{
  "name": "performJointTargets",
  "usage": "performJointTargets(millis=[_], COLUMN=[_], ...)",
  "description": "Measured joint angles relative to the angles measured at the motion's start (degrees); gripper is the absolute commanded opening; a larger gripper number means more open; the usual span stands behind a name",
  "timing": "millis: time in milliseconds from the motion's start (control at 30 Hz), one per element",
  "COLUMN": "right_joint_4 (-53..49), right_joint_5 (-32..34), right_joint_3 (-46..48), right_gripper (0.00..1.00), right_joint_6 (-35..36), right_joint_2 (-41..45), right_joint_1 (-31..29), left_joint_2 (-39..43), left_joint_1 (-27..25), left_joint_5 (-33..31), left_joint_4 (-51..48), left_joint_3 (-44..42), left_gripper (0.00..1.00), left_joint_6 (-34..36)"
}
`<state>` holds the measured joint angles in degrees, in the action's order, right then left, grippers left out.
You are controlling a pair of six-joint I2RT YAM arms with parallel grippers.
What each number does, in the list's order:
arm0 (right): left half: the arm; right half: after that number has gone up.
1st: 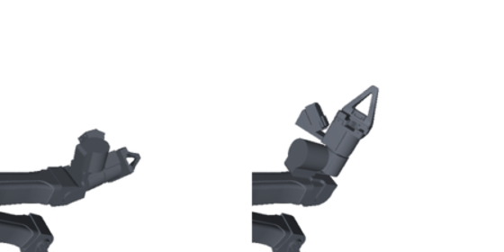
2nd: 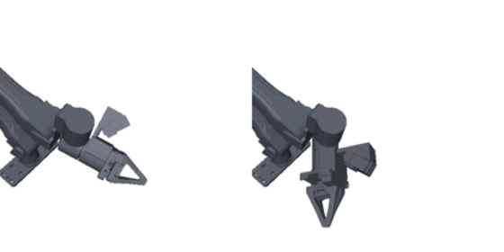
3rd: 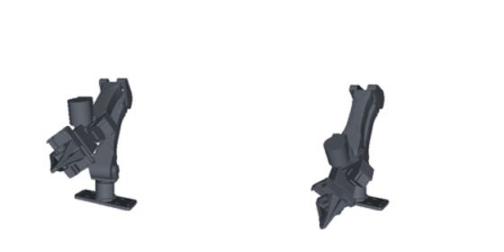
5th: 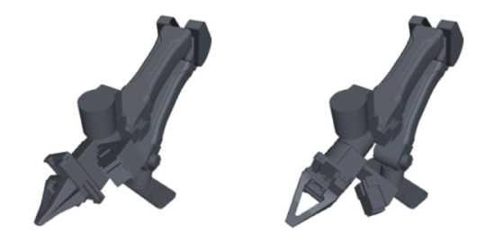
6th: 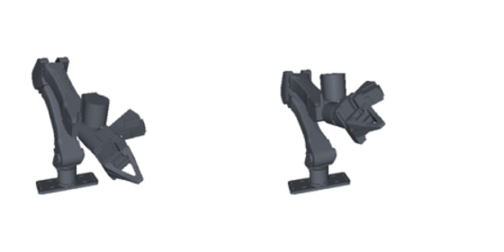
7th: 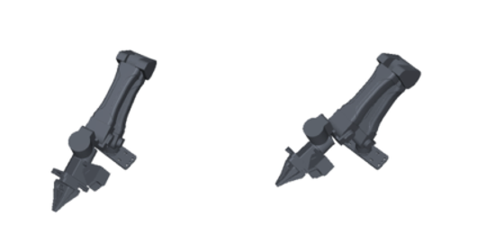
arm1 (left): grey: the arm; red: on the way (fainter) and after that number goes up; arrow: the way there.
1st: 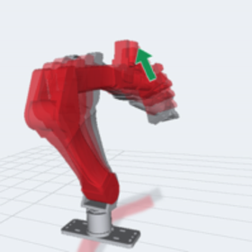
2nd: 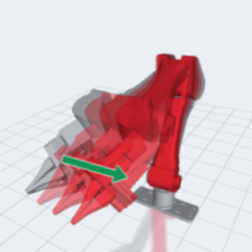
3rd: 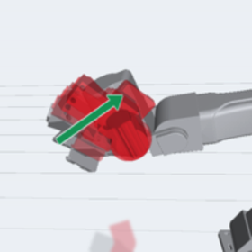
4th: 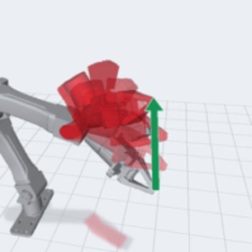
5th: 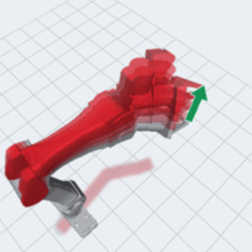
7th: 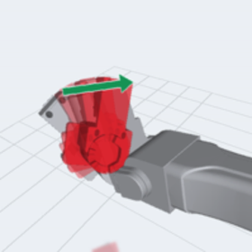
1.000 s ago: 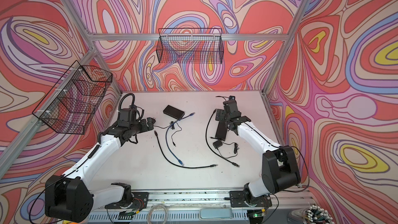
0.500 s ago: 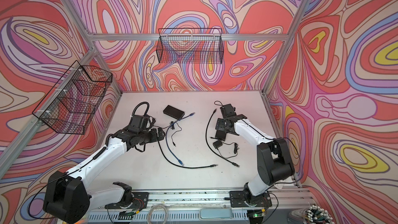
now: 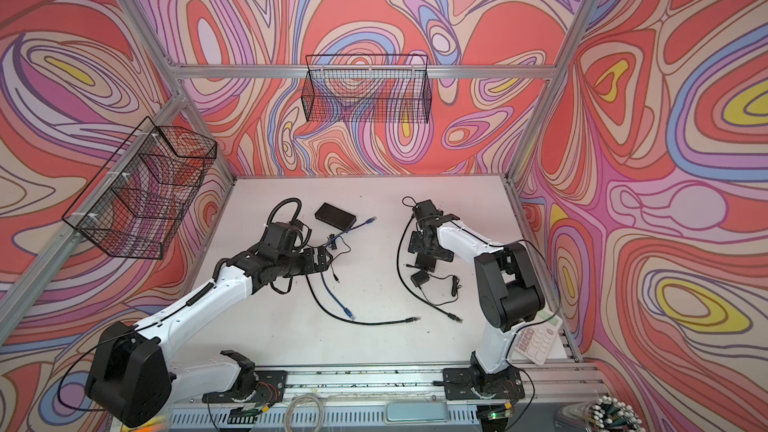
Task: Insert the plug into the switch port
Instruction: 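Grasp the black finned switch with the right gripper while the left gripper advances, then carry the switch toward the left gripper while the left gripper moves to meet it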
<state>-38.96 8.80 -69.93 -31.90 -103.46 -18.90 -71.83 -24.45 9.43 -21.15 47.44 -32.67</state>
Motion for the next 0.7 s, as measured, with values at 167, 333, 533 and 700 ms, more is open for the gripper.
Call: performJointTargets(millis=[167, 333, 533, 700], right_joint_4=[-1.03, -1.46, -1.49, -1.29], right_joint_5=[0.50, 0.61, 0.59, 0.39], right_joint_3=[-1.86, -2.51, -2.60, -2.62], right_gripper=[0.93, 0.88, 0.76, 0.66], right_joint_6=[-0.42, -0.83, -1.22, -1.42], right_joint_2=[-3.43, -5.22, -5.90, -6.51], right_joint_1=[-0.07, -0.13, -0.31, -0.31], left_joint_2=[1.05, 2.49, 7.85, 14.29], left_joint_1=[-0.07, -0.07, -0.22, -0.22], left_joint_5=[-0.46, -3.30, -6.27, -10.47], left_joint_4=[0.09, -0.46, 0.44, 0.83], left_joint_3=[-0.57, -0.57, -3.28, -6.78], left_gripper=[1.00, 1.00, 1.00, 1.00], left_joint_6=[0.02, 0.04, -0.17, -0.52])
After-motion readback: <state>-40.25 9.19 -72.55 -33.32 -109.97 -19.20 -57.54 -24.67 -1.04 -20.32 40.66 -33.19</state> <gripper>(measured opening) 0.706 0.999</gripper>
